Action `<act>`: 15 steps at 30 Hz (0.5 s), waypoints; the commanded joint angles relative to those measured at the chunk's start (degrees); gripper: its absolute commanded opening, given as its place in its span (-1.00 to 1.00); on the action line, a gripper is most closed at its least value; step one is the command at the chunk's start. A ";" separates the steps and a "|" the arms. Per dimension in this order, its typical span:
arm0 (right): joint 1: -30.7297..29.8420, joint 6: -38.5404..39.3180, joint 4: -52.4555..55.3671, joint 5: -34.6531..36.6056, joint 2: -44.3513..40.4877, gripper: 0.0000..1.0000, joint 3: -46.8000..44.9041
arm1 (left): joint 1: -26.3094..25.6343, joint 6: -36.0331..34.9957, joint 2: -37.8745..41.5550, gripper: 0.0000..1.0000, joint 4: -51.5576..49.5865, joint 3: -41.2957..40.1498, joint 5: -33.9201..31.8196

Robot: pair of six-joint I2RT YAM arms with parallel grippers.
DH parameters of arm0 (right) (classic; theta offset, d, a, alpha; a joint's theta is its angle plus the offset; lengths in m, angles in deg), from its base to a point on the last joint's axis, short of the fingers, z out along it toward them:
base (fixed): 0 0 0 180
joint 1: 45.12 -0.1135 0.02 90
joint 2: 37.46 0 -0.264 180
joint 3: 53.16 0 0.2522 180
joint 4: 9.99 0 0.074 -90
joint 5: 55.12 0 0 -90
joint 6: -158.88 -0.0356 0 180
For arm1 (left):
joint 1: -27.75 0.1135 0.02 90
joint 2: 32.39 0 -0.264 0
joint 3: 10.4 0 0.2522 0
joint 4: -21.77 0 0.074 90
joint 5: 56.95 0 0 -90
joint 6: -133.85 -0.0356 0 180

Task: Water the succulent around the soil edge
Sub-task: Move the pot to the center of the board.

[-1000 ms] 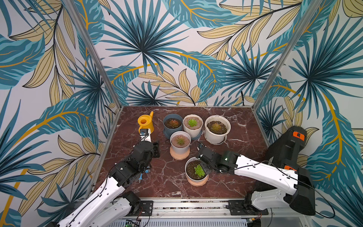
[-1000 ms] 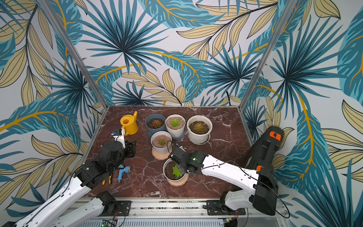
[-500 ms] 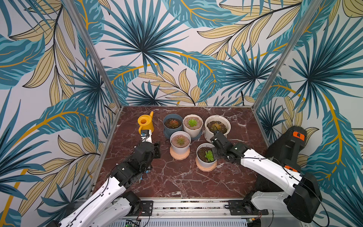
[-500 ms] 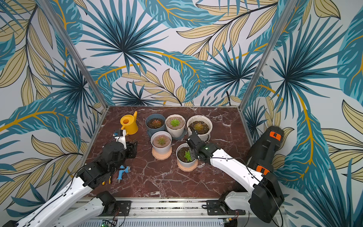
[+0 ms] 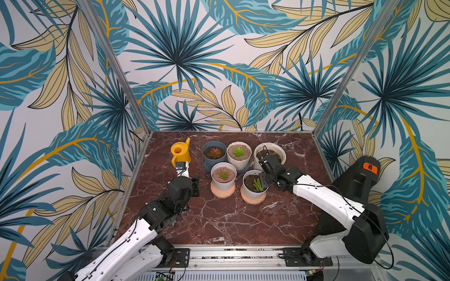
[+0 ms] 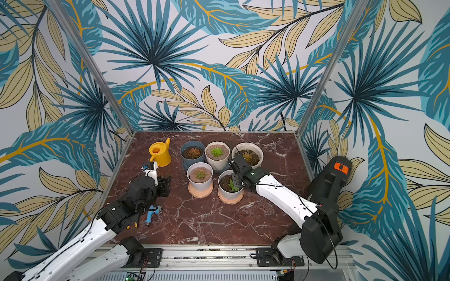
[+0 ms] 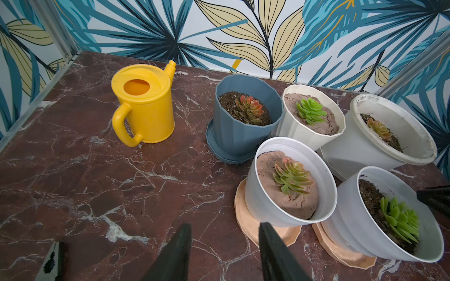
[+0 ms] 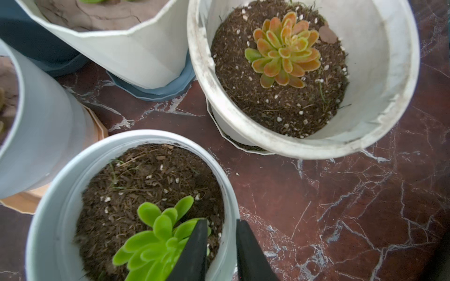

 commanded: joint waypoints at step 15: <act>-3.44 -0.62 11.07 -7.32 -4.03 -1.00 2.84 | -0.22 0.01 0.73 -0.02 1.62 -1.16 0.39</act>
